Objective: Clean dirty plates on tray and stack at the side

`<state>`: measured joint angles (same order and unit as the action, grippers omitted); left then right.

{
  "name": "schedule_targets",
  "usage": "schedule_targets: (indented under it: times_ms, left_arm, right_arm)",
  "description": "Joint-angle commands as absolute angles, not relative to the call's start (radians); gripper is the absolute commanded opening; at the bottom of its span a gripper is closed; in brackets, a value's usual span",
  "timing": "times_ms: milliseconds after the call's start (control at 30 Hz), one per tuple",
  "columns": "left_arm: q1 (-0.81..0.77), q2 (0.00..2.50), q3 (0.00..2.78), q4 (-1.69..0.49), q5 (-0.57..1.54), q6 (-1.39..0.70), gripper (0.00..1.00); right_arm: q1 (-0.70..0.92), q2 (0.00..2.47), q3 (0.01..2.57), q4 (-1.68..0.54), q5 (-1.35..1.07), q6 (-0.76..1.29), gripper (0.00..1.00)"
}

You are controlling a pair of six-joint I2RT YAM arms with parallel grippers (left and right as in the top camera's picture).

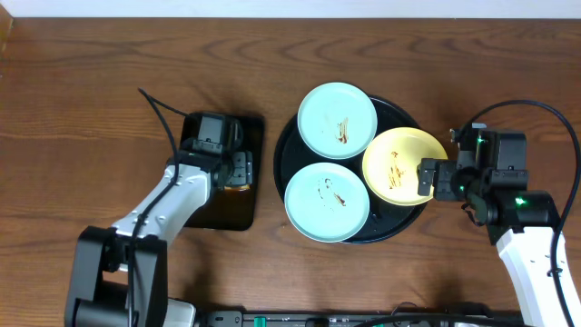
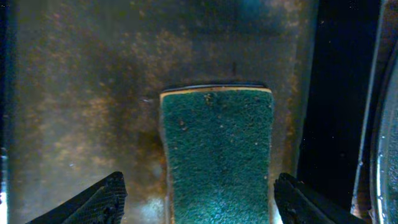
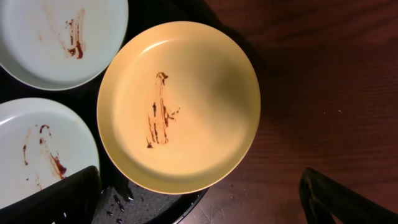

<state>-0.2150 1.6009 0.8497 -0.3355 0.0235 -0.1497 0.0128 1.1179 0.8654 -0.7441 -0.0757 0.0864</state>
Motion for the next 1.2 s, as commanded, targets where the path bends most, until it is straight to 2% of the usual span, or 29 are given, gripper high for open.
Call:
schedule_targets:
  times_ms: [0,500,633,867,1100,1167]
  left_arm:
    - [-0.225,1.618,0.870,-0.329,0.014,-0.181,0.77]
    - [-0.255,1.649,0.870,-0.319,0.014,-0.216,0.75]
    - [-0.255,1.649,0.870,-0.319,0.014,-0.216,0.64]
    - [-0.255,1.649,0.870,-0.327,0.014,-0.216,0.55]
    - [-0.255,1.649,0.869,-0.331,0.013,-0.216,0.36]
    - [-0.255,1.649,0.867,-0.331,0.009,-0.216,0.28]
  right_arm:
    - [0.019,1.119,0.885,-0.744,-0.082,0.073,0.99]
    - [0.019,1.119,0.885,-0.744,-0.083,0.073,0.99]
    - [0.019,1.119,0.885,-0.744,-0.083,0.073,0.99]
    - [0.019,1.119,0.885,-0.744,-0.083,0.073,0.99]
    - [0.019,1.119,0.885,-0.744,-0.083,0.073,0.99]
    - [0.019,1.119,0.885,-0.744,-0.083,0.073,0.99]
